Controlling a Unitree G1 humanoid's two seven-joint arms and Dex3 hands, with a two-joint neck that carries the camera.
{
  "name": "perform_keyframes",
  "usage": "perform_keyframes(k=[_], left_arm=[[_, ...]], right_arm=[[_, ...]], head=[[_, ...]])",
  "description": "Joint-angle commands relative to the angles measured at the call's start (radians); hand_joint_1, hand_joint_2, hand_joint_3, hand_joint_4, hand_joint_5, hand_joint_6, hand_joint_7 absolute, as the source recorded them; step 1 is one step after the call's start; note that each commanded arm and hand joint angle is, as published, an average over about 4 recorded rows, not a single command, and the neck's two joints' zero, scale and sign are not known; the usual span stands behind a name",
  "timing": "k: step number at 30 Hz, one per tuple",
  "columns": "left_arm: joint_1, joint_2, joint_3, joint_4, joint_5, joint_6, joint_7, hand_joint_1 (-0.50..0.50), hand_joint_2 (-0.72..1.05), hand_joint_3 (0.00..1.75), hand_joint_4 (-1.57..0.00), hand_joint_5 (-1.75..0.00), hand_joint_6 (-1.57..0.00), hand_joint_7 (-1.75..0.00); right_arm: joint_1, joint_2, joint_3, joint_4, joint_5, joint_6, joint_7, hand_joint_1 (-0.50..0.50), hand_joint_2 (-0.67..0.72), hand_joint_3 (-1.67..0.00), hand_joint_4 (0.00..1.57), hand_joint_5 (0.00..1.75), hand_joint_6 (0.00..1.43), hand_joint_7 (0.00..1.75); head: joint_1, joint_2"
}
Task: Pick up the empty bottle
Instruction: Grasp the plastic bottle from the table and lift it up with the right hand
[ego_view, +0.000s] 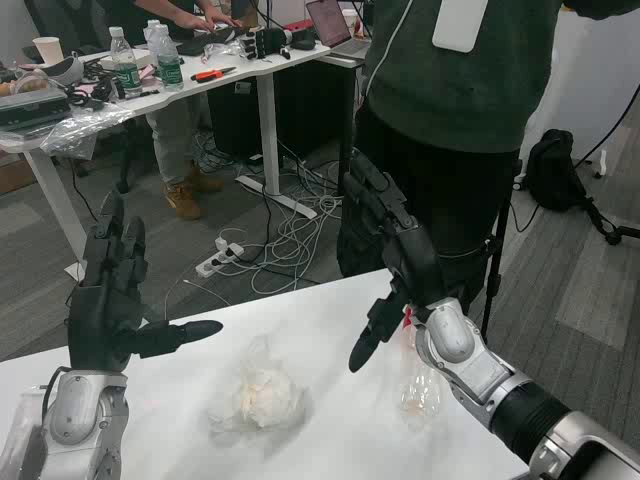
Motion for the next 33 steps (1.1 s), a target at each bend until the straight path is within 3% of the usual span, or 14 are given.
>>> perform_keyframes(k=[1,2,3,12,29,32,33], left_arm=[[0.012,0.064,0.098,-0.379,0.136,-0.044,0.241,-0.50,-0.72,0.00,0.00,0.00,0.00,0.00],[0.012,0.064,0.098,-0.379,0.136,-0.045,0.241,-0.50,-0.72,0.00,0.00,0.00,0.00,0.00],[0.012,0.064,0.098,-0.380,0.136,-0.045,0.241,-0.50,-0.72,0.00,0.00,0.00,0.00,0.00],[0.011,0.064,0.096,-0.380,0.136,-0.045,0.241,-0.50,-0.64,0.00,0.00,0.00,0.00,0.00],[-0.006,0.063,0.087,-0.358,0.142,-0.031,0.241,-0.50,-0.64,0.02,0.00,0.00,0.00,0.00],[-0.006,0.063,0.086,-0.351,0.141,-0.029,0.240,-0.50,-0.64,0.00,0.00,0.00,0.00,0.00],[-0.006,0.063,0.086,-0.344,0.141,-0.027,0.239,-0.50,-0.64,0.00,0.00,0.00,0.00,0.00]], right_arm=[[-0.015,-0.007,-0.395,-0.280,-0.030,0.101,0.085,-0.33,0.66,0.00,0.00,0.00,0.00,0.00],[-0.016,-0.007,-0.395,-0.280,-0.030,0.101,0.085,-0.33,0.66,0.00,0.00,0.00,0.00,0.00],[-0.016,-0.007,-0.395,-0.280,-0.031,0.102,0.085,-0.33,0.66,0.00,0.00,0.00,0.00,0.00],[-0.016,-0.009,-0.396,-0.279,-0.033,0.100,0.085,-0.33,0.66,0.00,0.00,0.00,0.00,0.00],[-0.011,-0.012,-0.408,-0.270,-0.030,0.129,0.107,-0.33,0.66,0.00,0.00,0.00,0.00,0.00],[-0.004,-0.014,-0.424,-0.266,-0.015,0.160,0.131,-0.33,0.66,0.00,0.00,0.00,0.00,0.00],[0.001,-0.016,-0.441,-0.265,0.008,0.191,0.162,-0.33,0.66,0.00,0.00,0.00,0.00,0.00]], head=[[0.063,-0.196],[0.055,-0.177],[0.034,-0.119],[0.020,-0.115],[-0.003,-0.124],[-0.066,-0.113],[-0.123,-0.106]])
